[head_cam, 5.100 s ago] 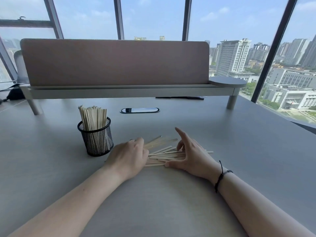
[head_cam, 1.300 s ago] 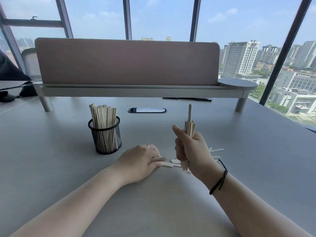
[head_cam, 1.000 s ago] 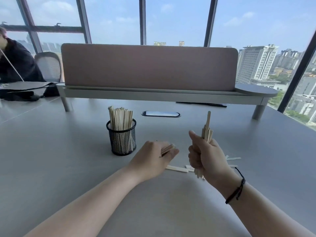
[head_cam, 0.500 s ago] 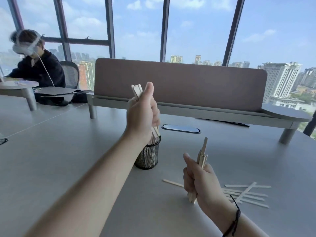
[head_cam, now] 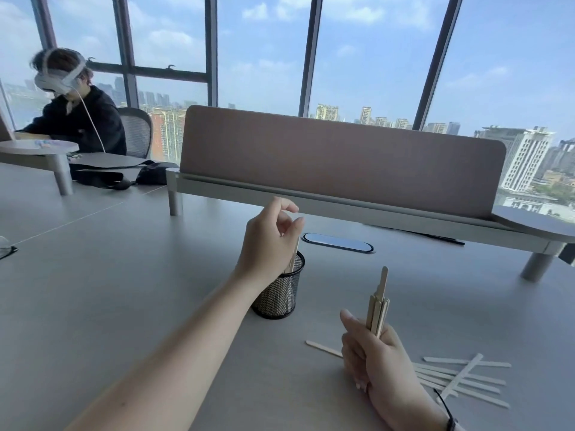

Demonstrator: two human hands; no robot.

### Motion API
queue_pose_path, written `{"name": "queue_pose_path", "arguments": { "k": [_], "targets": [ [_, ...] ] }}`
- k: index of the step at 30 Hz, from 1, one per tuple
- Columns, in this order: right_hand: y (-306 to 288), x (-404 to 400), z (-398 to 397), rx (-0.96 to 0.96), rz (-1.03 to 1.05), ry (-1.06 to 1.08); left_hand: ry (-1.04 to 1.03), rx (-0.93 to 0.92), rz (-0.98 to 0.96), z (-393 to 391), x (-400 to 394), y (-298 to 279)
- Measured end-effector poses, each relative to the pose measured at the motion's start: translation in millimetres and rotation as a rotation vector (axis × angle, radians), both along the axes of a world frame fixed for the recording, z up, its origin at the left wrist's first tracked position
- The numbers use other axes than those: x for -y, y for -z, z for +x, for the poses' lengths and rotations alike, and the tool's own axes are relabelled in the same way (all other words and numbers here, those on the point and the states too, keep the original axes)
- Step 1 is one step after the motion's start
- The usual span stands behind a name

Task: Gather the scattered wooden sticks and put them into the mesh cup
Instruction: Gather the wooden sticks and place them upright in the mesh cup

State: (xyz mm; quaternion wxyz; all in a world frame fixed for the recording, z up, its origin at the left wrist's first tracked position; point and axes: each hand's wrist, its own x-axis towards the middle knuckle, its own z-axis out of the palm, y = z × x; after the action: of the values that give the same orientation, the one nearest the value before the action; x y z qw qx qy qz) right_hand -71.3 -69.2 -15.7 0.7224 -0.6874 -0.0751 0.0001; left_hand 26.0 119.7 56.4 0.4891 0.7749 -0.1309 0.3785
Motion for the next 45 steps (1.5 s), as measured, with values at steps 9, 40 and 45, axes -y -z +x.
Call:
{"name": "queue_pose_path", "arguments": {
  "k": [9, 40, 45],
  "targets": [
    [-14.8, -12.7, 1.9, -0.091, 0.022, 0.029, 0.021, -0.126, -0.257, -3.2, -21.0, 32.9],
    [-81.5, -100.5, 97.9, 0.455, -0.543, 0.078, 0.013, -0.101, -0.214, -8.5, -16.0, 56.8],
    [-71.2, -70.4, 70.8, 0.435, -0.46, -0.133, 0.003, -0.085, -0.158, -10.6, -14.3, 56.7]
  ]
}}
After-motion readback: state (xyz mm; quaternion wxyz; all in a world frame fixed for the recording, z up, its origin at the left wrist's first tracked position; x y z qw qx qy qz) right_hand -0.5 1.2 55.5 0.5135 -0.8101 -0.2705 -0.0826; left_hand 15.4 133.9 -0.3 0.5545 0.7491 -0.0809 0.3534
